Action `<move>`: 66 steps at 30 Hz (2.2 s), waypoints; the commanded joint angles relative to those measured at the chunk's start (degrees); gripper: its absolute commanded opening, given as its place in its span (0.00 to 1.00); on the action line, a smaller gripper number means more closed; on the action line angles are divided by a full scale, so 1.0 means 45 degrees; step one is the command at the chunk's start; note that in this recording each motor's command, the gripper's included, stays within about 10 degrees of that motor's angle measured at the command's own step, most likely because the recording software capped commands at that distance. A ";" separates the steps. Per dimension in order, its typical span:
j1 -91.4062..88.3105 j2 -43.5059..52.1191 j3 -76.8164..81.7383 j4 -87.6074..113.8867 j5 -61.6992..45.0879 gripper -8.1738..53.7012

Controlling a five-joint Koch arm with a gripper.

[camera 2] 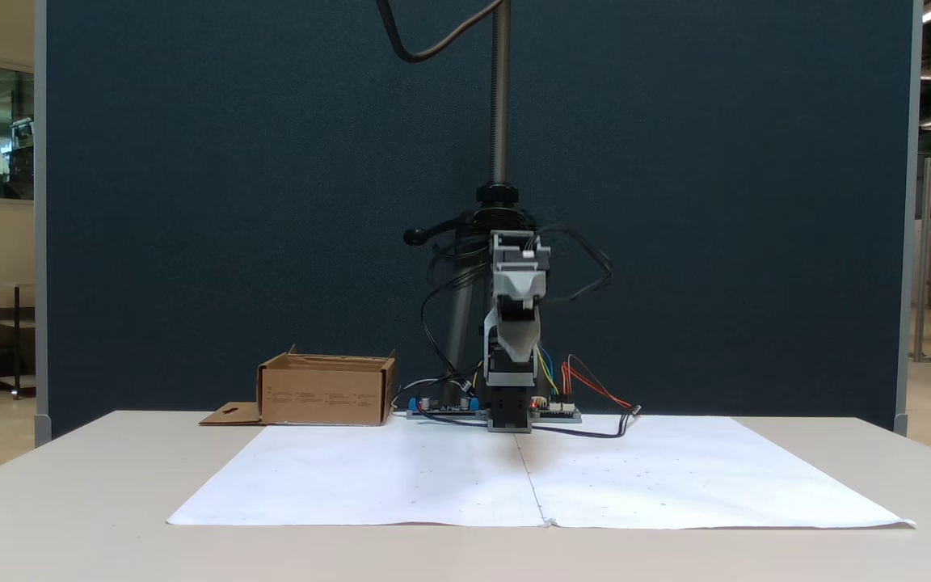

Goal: Grasp a green dice and put it in the bin.

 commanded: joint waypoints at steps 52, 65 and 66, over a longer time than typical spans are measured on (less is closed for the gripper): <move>0.0039 0.3145 1.2012 -2.2715 0.0664 0.85; 0.0059 0.3145 1.2012 -2.2734 0.0664 0.85; 0.0059 0.3145 1.2012 -2.2734 0.0684 0.85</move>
